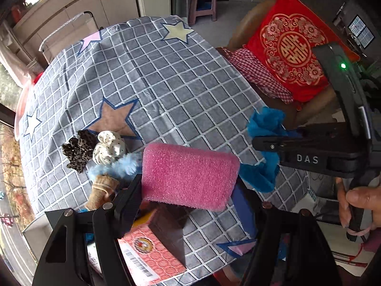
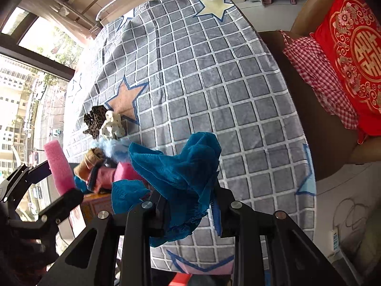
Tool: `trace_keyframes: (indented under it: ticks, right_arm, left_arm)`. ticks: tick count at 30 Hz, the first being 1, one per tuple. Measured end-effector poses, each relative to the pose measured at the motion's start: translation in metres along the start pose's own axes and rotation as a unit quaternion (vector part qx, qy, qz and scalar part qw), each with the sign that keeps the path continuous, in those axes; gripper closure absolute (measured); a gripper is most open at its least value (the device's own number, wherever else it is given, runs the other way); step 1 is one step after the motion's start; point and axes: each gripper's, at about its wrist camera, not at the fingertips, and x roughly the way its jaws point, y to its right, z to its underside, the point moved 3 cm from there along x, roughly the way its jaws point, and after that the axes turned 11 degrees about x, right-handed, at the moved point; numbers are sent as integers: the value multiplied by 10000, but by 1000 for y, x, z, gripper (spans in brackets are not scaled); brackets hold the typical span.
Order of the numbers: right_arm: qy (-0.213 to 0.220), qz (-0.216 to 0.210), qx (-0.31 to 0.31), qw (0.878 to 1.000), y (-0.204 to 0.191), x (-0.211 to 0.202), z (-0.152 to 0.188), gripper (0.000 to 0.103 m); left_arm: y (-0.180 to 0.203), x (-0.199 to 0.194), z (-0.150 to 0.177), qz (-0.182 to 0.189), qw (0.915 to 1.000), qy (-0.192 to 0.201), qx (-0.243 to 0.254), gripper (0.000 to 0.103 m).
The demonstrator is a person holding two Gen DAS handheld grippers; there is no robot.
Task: Organize soft objects
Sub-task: 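Lift the blue cloth with the right tool while the left tool carries the pink sponge toward the box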
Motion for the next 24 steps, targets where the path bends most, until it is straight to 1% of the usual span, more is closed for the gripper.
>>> trace_keyframes:
  ticks: [7,13,18,21,24]
  right_arm:
    - [-213,183,-454,9986,3,7,32,74]
    - [-435,405,-798,9950,-4,14,66,74]
    - [-583,470,-968,9925,-21,22,99,74]
    - [-782,434,-983,9911,-38,30,125,74]
    - [-917,455,-1133,9883,-58,38,149,74]
  left_arm:
    - [46,1,31,214,9989,-238,330,29]
    - [65,-3,72,437,9961,-396,663,29]
    - [59,-10,112,549,9948,-410,753,29]
    - [44,-21,135,503,9955,-330,739,29]
    - [27,-33,156,430,9967,-211,659,29]
